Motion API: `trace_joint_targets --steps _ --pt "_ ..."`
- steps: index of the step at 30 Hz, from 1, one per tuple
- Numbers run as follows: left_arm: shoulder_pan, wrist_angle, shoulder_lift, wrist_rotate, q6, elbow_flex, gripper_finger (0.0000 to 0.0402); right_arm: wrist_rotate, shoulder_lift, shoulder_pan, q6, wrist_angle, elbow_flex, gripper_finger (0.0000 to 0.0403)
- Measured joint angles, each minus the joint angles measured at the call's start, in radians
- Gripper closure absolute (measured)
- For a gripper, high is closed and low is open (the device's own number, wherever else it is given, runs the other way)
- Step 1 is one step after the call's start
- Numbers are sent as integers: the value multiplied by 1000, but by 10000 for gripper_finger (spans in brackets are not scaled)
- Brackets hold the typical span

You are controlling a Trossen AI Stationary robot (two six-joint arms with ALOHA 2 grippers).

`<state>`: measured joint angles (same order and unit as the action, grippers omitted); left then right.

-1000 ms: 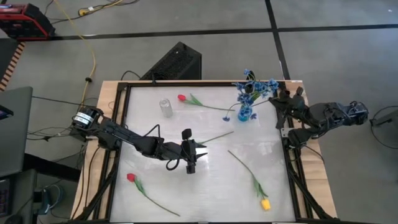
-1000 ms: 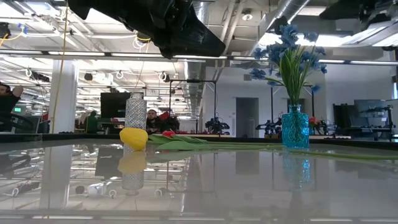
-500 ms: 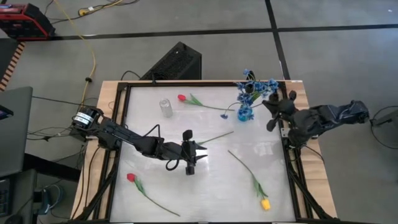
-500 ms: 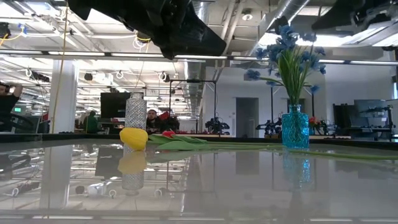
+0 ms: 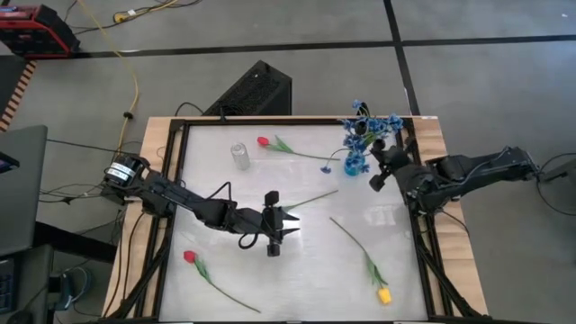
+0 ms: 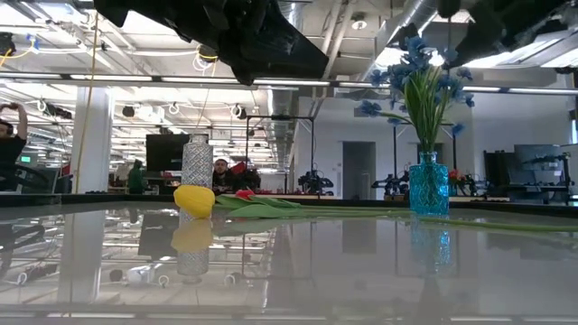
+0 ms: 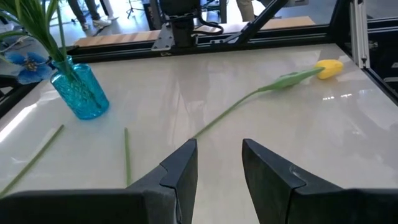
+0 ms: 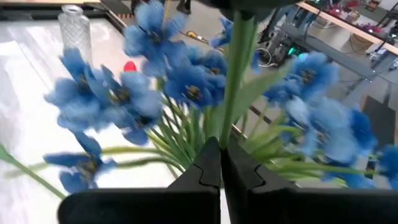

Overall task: Sort flowers into vase by color
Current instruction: Put the black flower to the blue vase

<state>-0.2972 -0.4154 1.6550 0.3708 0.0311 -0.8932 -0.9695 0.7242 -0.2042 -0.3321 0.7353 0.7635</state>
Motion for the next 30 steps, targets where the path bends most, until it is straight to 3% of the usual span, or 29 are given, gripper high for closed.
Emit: trace_joint_targets --steps 5,13,21,30 --pt "-4 11 0 0 1 0 286 2 16 -3 41 -82 -1 374" --pt "-5 18 0 0 7 0 286 2 16 51 6 -51 -6 373" --pt "-5 24 0 -25 16 0 286 51 -11 89 -1 -224 -157 375" --pt "-7 25 0 -26 35 0 286 77 -12 103 3 -283 -200 367"
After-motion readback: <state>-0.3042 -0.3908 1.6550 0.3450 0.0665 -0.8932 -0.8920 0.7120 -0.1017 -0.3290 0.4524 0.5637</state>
